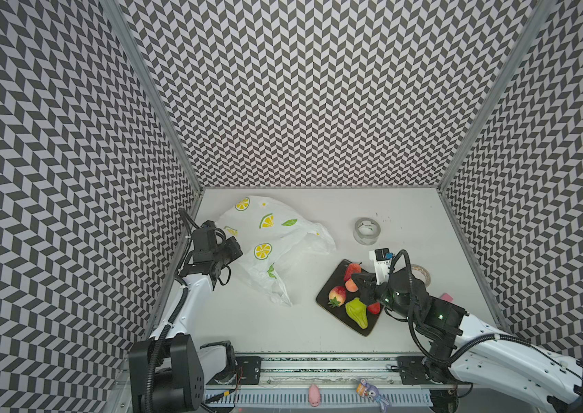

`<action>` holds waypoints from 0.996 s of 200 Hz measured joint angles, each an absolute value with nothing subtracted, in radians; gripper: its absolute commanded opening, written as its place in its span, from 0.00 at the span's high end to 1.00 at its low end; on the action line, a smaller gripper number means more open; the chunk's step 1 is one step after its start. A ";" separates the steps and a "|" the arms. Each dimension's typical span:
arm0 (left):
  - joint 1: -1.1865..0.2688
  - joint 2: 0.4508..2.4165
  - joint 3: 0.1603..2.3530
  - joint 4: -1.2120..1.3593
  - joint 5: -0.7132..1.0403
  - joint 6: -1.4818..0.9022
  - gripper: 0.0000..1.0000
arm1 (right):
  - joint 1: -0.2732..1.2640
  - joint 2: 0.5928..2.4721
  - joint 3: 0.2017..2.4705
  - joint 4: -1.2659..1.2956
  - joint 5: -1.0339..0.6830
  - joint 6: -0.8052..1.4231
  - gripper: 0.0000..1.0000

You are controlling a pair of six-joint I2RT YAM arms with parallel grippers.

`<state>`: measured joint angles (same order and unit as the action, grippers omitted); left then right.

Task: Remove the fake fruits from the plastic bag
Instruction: 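Lower the peach onto the black tray and open the right gripper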

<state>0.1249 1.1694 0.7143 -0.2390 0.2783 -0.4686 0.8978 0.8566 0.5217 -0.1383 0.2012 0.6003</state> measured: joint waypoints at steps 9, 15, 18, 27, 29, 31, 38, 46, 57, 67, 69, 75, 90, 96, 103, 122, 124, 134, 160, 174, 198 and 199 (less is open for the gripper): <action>0.125 1.169 0.714 -0.239 0.280 -0.469 1.00 | 0.893 0.907 0.530 -0.138 0.240 0.603 1.00; 0.125 1.169 0.714 -0.239 0.281 -0.469 1.00 | 0.892 0.941 0.534 -0.136 0.259 0.603 1.00; 0.125 1.169 0.714 -0.239 0.282 -0.469 1.00 | 0.891 0.960 0.536 -0.134 0.268 0.603 1.00; 0.125 1.169 0.714 -0.239 0.283 -0.469 1.00 | 0.891 1.007 0.541 -0.130 0.288 0.601 1.00; 0.125 1.169 0.714 -0.239 0.283 -0.469 1.00 | 0.891 1.016 0.542 -0.128 0.293 0.601 1.00; 0.125 1.169 0.714 -0.239 0.283 -0.469 1.00 | 0.891 1.025 0.542 -0.127 0.297 0.600 1.00; 0.125 1.169 0.714 -0.239 0.283 -0.469 1.00 | 0.891 1.058 0.545 -0.125 0.307 0.598 1.00; 0.125 1.169 0.714 -0.239 0.284 -0.469 1.00 | 0.891 1.091 0.549 -0.121 0.315 0.595 1.00; 0.125 1.169 0.714 -0.239 0.284 -0.469 1.00 | 0.891 1.134 0.556 -0.119 0.321 0.593 1.00; 0.125 1.169 0.714 -0.239 0.284 -0.469 1.00 | 0.891 1.168 0.565 -0.118 0.322 0.591 0.99; 0.125 1.169 0.714 -0.239 0.285 -0.469 1.00 | 0.891 1.174 0.567 -0.118 0.322 0.591 0.99; 0.125 1.169 0.714 -0.238 0.286 -0.469 1.00 | 0.891 1.190 0.570 -0.115 0.322 0.590 0.98; 0.125 1.169 0.714 -0.237 0.286 -0.469 1.00 | 0.891 1.227 0.574 -0.096 0.323 0.588 0.97; 0.125 1.169 0.714 -0.237 0.287 -0.469 1.00 | 0.891 1.239 0.574 -0.091 0.324 0.587 0.95; 0.125 1.169 0.714 -0.236 0.287 -0.469 1.00 | 0.891 1.252 0.574 -0.084 0.324 0.587 0.94; 0.125 1.169 0.714 -0.236 0.287 -0.468 1.00 | 0.891 1.277 0.574 -0.069 0.326 0.587 0.85; 0.125 1.169 0.714 -0.236 0.287 -0.469 1.00 | 0.891 1.278 0.574 -0.068 0.327 0.587 0.84; 0.125 1.169 0.714 -0.236 0.287 -0.468 1.00 | 0.891 1.287 0.574 -0.064 0.327 0.588 0.77; 0.125 1.169 0.714 -0.235 0.287 -0.469 1.00 | 0.891 1.296 0.574 -0.059 0.333 0.586 0.62; 0.125 1.169 0.714 -0.235 0.287 -0.468 1.00 | 0.891 1.296 0.574 -0.059 0.338 0.585 0.56; 0.126 1.169 0.714 -0.235 0.287 -0.468 1.00 | 0.891 1.288 0.574 -0.065 0.346 0.584 0.45; 0.126 1.169 0.714 -0.234 0.287 -0.468 1.00 | 0.891 1.286 0.574 -0.067 0.346 0.583 0.44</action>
